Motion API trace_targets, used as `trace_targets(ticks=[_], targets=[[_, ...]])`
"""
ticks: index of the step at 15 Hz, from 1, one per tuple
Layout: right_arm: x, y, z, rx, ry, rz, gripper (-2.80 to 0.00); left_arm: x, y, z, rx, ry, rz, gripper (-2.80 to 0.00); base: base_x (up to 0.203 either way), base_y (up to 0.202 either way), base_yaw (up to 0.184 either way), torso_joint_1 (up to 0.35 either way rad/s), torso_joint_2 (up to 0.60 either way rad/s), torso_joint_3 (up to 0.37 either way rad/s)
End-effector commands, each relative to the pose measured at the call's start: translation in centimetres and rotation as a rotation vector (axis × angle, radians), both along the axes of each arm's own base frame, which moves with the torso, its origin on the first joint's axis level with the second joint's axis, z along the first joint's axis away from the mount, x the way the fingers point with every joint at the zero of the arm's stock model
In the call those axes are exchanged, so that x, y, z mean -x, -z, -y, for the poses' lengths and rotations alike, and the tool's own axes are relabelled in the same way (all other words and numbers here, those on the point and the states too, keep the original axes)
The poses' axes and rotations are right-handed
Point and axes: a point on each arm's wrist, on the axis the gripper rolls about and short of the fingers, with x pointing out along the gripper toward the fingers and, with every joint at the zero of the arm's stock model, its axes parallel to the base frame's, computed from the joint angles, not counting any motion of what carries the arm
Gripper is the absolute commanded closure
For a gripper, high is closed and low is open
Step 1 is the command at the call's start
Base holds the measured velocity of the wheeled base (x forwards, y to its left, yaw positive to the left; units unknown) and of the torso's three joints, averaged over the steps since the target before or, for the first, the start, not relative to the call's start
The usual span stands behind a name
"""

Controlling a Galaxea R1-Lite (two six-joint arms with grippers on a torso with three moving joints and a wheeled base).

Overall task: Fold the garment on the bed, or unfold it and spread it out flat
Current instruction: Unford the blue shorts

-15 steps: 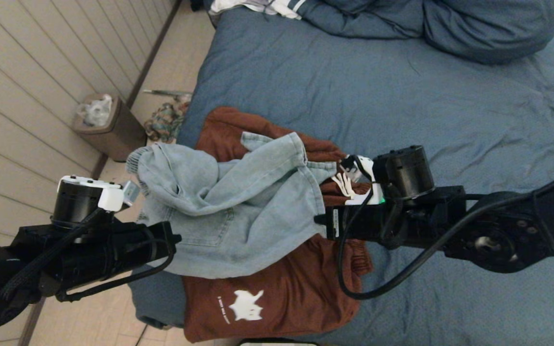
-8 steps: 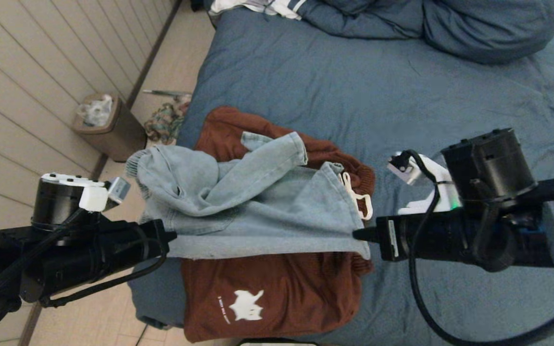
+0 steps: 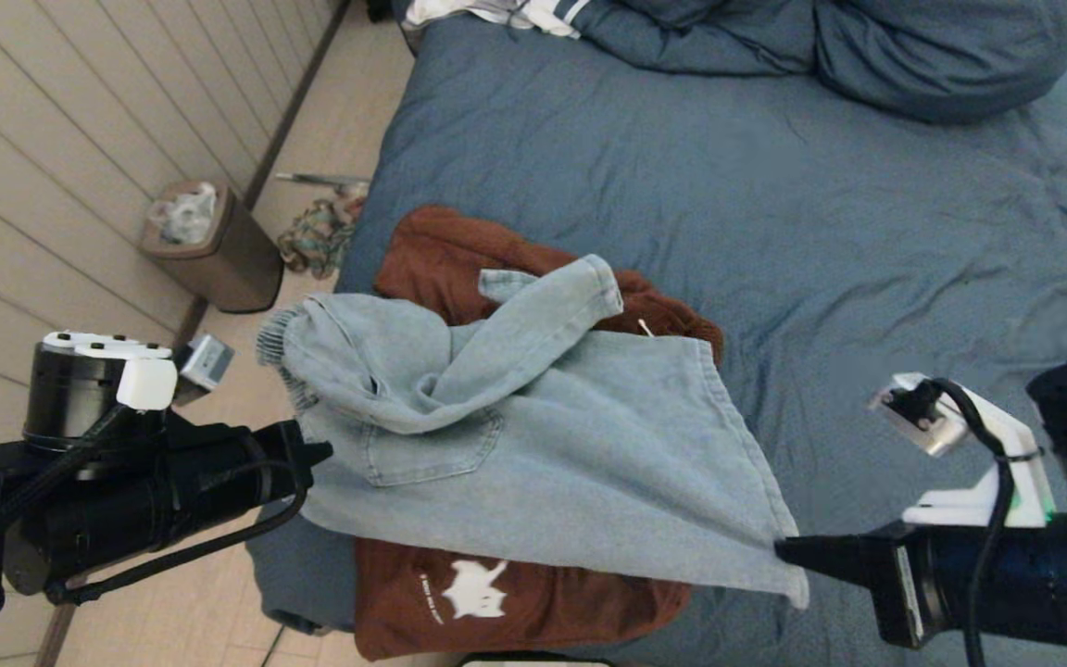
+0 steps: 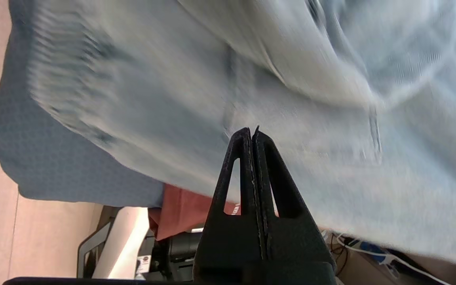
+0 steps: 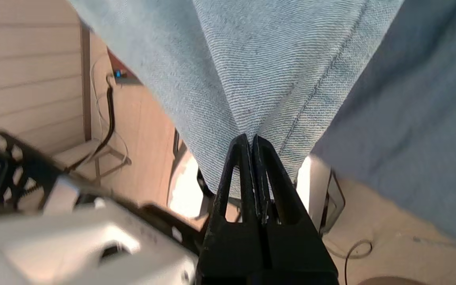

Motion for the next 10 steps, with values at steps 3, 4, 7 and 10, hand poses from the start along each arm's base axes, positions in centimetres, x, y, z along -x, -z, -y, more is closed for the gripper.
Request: trace_targets(ticks=[3, 4, 7, 10], targets=[[3.4, 1.8, 2.3, 0.015, 0.0, -0.026, 0.0, 0.2, 0.0, 0.1, 0.003, 0.007, 0.003, 0.0, 0.0, 0.0, 0.0, 0.0, 0.0, 0.0], [3.9, 2.1, 2.6, 0.019, 0.0, -0.03, 0.0, 0.1, 0.0, 0.1, 0.003, 0.008, 0.002, 0.0, 0.0, 0.0, 0.0, 0.0, 0.0, 0.0], [5.0, 3.1, 3.3, 0.038, -0.007, -0.031, 0.0, 0.1, 0.2, 0.3, 0.0, 0.014, -0.005, 0.0, 0.0, 0.0, 0.0, 0.0, 0.0, 0.0], [4.7, 3.5, 3.2, 0.062, -0.008, -0.049, 0.0, 0.0, 0.3, 0.3, -0.001, 0.014, -0.008, 0.0, 0.0, 0.0, 0.0, 0.0, 0.0, 0.0]])
